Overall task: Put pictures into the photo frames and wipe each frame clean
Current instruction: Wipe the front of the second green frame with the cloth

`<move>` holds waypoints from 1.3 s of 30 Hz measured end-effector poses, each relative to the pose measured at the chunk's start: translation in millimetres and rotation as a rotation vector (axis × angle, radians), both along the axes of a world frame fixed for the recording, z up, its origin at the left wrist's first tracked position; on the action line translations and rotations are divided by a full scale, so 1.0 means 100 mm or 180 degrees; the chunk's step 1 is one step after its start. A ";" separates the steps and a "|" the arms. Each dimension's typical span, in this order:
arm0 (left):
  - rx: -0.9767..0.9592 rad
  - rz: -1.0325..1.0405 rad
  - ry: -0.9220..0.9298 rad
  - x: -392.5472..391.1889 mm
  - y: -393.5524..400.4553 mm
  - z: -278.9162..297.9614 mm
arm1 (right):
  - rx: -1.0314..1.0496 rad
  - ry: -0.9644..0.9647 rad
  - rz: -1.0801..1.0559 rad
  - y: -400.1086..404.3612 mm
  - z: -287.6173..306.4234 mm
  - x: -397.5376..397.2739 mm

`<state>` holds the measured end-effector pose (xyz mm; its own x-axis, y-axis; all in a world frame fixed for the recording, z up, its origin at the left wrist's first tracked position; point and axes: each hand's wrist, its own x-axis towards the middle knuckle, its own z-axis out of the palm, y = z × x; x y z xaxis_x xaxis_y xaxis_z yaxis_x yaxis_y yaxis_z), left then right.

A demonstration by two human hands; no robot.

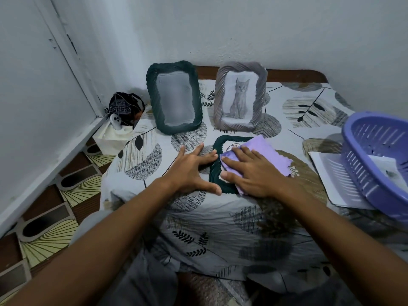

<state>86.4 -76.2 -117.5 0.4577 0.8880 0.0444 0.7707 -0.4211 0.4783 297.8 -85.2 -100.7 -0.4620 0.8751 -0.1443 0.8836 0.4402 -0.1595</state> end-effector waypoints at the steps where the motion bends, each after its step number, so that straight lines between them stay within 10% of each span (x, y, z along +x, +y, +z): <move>1: 0.0012 0.0003 0.0000 0.00 0.01 0.00 | -0.0011 0.0019 0.0028 -0.02 0.01 0.00; 39: 0.0177 -0.0408 0.0523 -0.09 0.03 0.01 | -0.0210 0.0117 0.0722 -0.26 0.15 0.19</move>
